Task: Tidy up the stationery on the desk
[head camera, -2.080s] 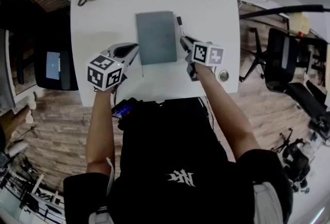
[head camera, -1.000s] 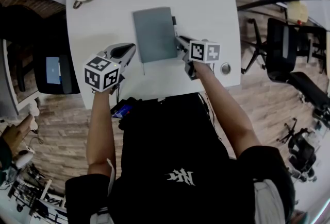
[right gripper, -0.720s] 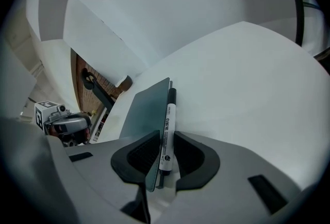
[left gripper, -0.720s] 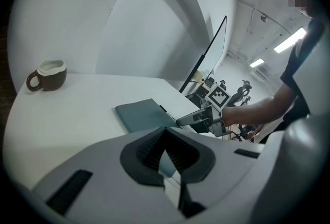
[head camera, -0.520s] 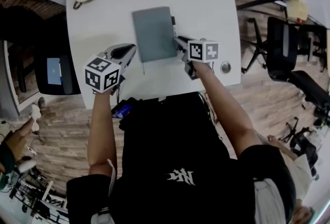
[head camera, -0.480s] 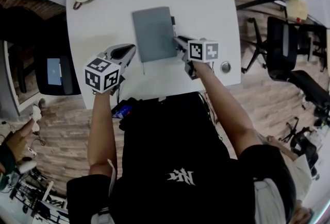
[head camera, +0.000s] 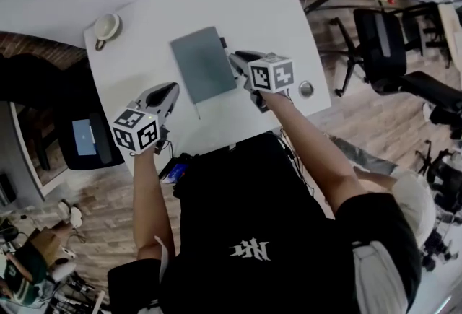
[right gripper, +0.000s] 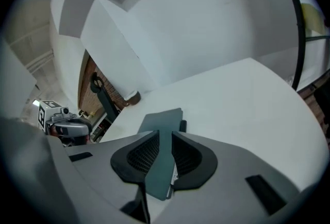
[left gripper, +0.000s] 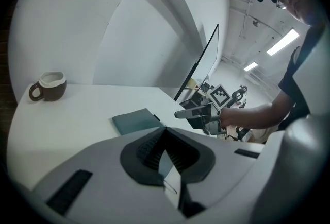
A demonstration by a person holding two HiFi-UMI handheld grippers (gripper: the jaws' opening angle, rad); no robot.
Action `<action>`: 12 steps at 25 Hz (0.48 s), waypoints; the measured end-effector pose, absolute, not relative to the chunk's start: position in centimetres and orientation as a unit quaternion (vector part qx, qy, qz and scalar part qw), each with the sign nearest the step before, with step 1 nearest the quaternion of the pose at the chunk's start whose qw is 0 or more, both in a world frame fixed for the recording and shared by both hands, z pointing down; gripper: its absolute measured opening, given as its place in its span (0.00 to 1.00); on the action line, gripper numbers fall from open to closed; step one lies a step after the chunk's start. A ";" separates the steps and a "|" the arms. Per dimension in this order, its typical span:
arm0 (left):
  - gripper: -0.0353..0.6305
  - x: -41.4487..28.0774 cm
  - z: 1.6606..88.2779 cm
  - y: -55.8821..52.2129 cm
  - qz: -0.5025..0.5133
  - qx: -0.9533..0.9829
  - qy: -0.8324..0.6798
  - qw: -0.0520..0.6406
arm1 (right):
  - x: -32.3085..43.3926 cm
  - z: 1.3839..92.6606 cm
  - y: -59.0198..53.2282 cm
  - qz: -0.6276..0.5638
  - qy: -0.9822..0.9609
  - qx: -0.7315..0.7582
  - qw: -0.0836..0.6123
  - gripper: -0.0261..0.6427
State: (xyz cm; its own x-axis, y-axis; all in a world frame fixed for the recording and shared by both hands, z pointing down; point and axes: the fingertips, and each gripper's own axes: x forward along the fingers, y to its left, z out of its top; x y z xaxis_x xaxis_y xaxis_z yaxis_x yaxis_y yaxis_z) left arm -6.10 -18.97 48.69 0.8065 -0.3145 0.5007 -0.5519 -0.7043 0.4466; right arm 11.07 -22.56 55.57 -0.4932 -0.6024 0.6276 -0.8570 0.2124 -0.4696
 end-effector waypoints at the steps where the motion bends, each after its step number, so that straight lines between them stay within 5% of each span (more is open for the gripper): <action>1: 0.06 -6.2 48.2 -19.0 0.191 0.905 -0.238 0.297 | 10.7 54.2 -22.7 0.388 -0.774 0.478 0.148 0.18; 12: 0.06 -5.9 40.4 -17.1 0.085 0.953 -0.195 0.217 | 5.6 37.7 -18.8 0.192 -0.896 0.395 0.056 0.11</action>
State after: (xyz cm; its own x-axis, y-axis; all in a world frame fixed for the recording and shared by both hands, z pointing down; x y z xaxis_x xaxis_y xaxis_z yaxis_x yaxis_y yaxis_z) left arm -5.89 -17.08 40.35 0.9098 -0.3345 0.2459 -0.4080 -0.8301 0.3802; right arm 5.56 -18.76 37.69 -0.6811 -0.6875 0.2518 -0.7303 0.6132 -0.3010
